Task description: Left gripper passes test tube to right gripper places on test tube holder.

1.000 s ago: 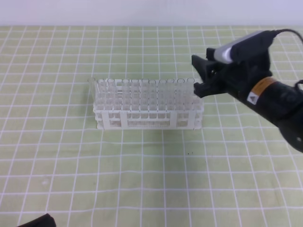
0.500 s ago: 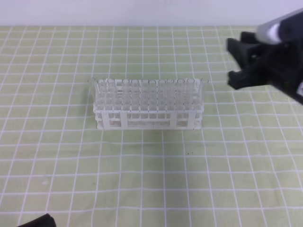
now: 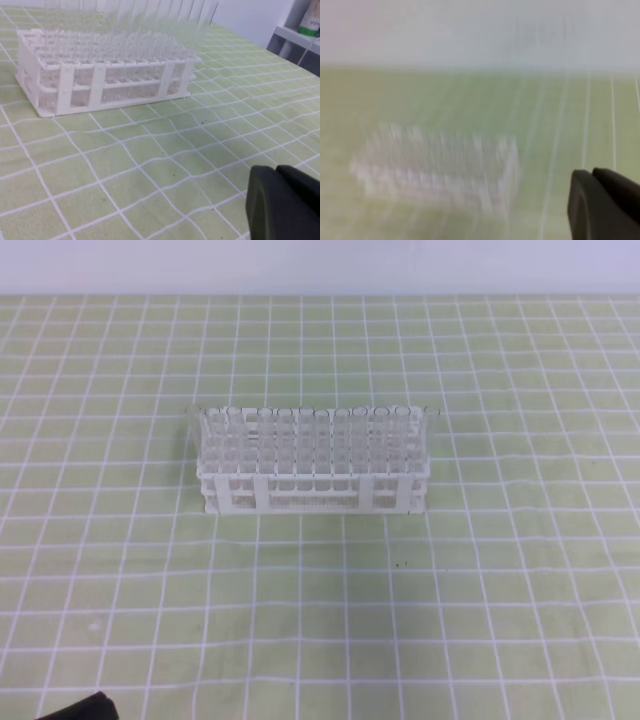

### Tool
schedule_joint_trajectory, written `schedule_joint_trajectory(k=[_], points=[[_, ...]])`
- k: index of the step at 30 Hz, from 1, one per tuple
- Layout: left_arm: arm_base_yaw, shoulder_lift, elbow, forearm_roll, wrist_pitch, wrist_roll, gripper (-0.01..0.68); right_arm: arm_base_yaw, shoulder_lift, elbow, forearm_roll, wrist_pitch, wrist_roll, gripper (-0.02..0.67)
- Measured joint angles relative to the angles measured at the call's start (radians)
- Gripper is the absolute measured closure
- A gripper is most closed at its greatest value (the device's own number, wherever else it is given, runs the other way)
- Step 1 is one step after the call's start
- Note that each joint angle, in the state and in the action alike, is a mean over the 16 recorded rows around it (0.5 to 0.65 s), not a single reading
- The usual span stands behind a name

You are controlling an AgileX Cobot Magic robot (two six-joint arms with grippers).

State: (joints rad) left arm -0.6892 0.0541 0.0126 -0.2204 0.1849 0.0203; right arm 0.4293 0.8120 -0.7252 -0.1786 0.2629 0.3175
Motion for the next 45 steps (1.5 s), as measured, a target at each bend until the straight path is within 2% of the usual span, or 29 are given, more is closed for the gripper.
schedule_joint_trajectory(k=[7,13,20,35,45], points=[[0.000,0.001,0.000,0.000,0.000,0.000,0.675,0.000,-0.088,0.006,0.048,0.266,0.008,0.662],[0.000,0.000,-0.003,0.000,0.003,0.000,0.675,-0.004,-0.104,0.016,0.004,0.311,0.008,0.663],[0.000,-0.001,-0.003,0.000,0.002,0.000,0.675,-0.061,-0.187,0.117,-0.051,0.182,0.007,0.664],[0.000,0.001,0.001,0.000,-0.003,0.000,0.675,-0.366,-0.656,0.614,-0.044,-0.215,0.007,0.664],[0.000,0.000,-0.001,0.000,-0.001,0.000,0.675,-0.396,-0.812,0.724,-0.006,-0.229,0.007,0.664]])
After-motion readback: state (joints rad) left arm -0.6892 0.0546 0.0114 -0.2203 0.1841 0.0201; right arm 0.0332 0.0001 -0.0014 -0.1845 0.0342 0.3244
